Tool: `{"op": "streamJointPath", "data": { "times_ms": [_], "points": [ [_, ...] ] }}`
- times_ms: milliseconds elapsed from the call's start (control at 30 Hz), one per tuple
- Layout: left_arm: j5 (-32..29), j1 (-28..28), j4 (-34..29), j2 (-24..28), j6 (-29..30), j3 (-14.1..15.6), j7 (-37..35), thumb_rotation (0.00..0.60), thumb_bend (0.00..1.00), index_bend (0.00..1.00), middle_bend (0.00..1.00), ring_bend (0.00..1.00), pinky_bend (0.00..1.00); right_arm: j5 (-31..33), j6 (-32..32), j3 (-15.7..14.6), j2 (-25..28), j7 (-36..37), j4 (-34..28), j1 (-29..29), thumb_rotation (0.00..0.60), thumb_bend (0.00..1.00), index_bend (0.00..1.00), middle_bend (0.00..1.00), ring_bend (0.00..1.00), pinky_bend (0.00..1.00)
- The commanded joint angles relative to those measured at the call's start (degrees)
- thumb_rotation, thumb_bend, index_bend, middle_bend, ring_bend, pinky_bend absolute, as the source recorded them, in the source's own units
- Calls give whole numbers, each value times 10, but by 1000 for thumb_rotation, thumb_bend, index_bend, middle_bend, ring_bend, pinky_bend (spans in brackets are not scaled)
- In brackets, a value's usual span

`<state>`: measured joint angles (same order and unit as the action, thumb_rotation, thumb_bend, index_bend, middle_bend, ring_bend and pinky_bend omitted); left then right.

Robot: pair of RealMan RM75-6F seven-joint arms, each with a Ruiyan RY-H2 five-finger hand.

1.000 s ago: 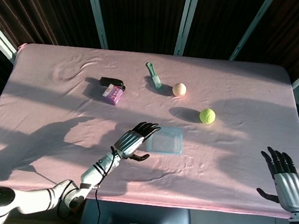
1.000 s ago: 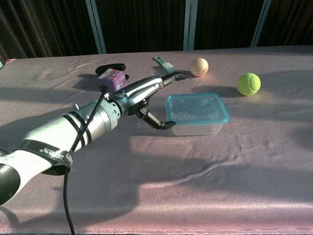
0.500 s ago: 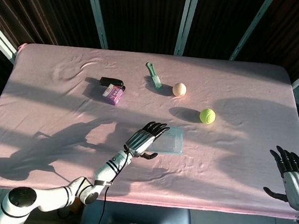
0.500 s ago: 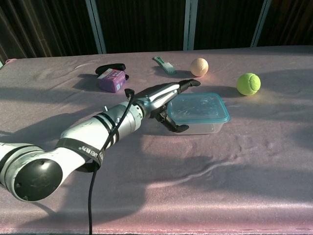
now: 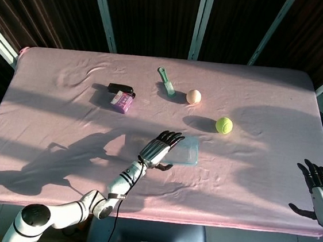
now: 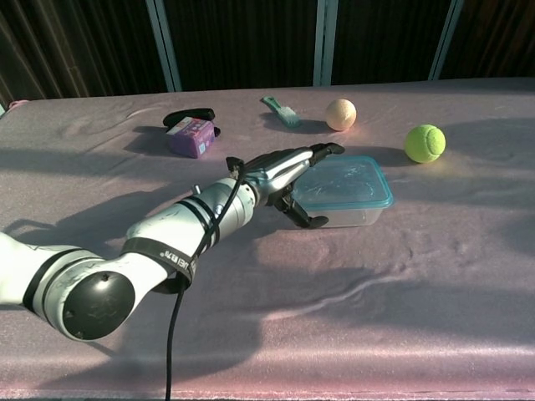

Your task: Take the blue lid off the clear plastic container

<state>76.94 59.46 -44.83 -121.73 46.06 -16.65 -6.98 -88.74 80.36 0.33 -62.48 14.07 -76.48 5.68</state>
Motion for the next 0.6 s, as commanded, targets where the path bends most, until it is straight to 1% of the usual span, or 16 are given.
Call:
{"op": "streamJointPath", "data": {
  "times_ms": [33,67,133,233,267,333,400,500,600],
  "points": [
    [-4,1,6,-5,0,1,6,600,264,0,0,0,82,0,0,0,0,1,0,0,600,115,0,0,0,0],
    [-5,1,8,-7,0,1,7,600,268,0,0,5,105,0,1,0,0,1,0,-1,600,115,0,0,0,0],
    [-7,2,11,-10,3,0,8,600,282,0,29,49,172,-1,2,0,1,1,0,-1,600,115,0,0,0,0],
    [-5,1,14,-14,11,1,4,600,308,0,160,180,281,-1,0,0,2,0,-1,1,600,114,0,0,0,0],
    [-3,1,16,-17,17,1,2,600,314,0,193,211,307,-1,-1,0,2,-1,-2,2,600,114,0,0,0,0],
    [2,-2,22,-24,37,2,-1,600,330,13,291,301,388,-4,-4,-1,2,-8,-4,5,600,115,0,0,0,0],
    [6,-4,28,-28,49,3,-6,600,343,33,344,349,438,-8,-6,-1,2,-17,-8,9,600,115,0,0,0,0],
    [14,-8,32,-30,60,10,-13,600,349,53,381,381,471,-20,-11,-1,-1,-35,-13,19,600,115,0,0,0,0],
    [29,-19,19,-22,79,25,-21,600,348,60,393,389,481,-41,-26,-4,-9,-62,-13,39,600,115,0,0,0,0]
  ]
}}
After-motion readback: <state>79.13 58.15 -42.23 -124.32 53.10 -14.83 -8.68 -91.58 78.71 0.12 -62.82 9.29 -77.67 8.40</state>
